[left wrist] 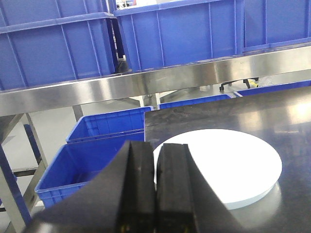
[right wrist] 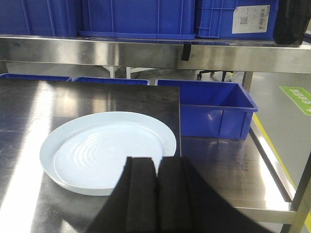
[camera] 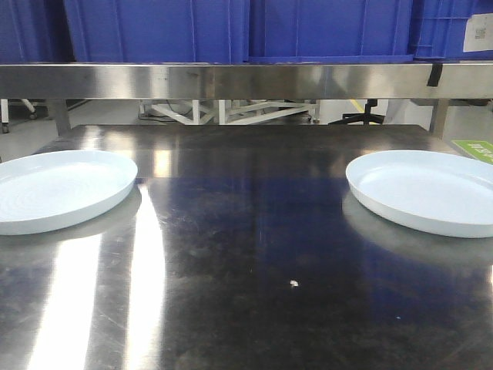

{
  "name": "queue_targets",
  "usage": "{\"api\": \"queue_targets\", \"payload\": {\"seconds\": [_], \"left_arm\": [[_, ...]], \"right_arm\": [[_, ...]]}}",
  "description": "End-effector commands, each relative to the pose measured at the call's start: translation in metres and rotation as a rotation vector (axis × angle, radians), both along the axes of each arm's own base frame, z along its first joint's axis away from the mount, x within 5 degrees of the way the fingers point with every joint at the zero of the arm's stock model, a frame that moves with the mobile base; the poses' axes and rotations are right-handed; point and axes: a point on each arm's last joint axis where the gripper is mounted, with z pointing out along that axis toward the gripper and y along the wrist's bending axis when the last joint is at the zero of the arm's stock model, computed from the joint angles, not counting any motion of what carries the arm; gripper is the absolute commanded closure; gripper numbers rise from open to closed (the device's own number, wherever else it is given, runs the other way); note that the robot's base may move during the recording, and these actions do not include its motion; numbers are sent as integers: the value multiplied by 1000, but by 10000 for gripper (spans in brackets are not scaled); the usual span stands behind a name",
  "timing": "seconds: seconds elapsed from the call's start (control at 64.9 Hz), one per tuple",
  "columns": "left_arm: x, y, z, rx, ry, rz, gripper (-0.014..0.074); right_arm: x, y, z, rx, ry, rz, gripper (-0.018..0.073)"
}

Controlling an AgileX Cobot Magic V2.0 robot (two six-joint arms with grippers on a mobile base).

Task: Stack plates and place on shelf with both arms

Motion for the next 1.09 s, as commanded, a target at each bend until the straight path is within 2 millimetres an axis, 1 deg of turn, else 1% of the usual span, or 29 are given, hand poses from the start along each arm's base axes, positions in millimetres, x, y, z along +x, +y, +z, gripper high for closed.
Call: {"api": "queue_targets", "payload": {"seconds": [0.0, 0.154, 0.354, 0.416, 0.663, 0.771, 0.863, 0.971, 1.079], "left_arm": [[-3, 1, 8, -23, -103, 4, 514], [-3, 1, 8, -23, -103, 4, 514], [-4, 1, 17, -24, -108, 4, 514], [-4, 1, 22, -22, -89, 3, 514], [-1, 0, 53, -11, -6, -1, 514], [5, -1, 67, -16, 20, -2, 514], [14, -2, 75, -12, 55, -2, 514], [28, -4, 85, -3, 131, -3, 514], [45, -6, 89, 5, 240, -5, 514]], "right_arm": [[-2, 0, 9, -8, -110, -6, 505], [-2, 0, 9, -8, -110, -6, 505], [-2, 0, 9, -8, -110, -6, 505], [-2, 0, 9, -8, -110, -6, 505], [-2, 0, 9, -8, -110, -6, 505], [-2, 0, 9, -8, -110, -6, 505], [-2, 0, 9, -8, -110, -6, 505], [-2, 0, 9, -8, -110, -6, 505], [-2, 0, 9, -8, -110, -6, 505]]}}
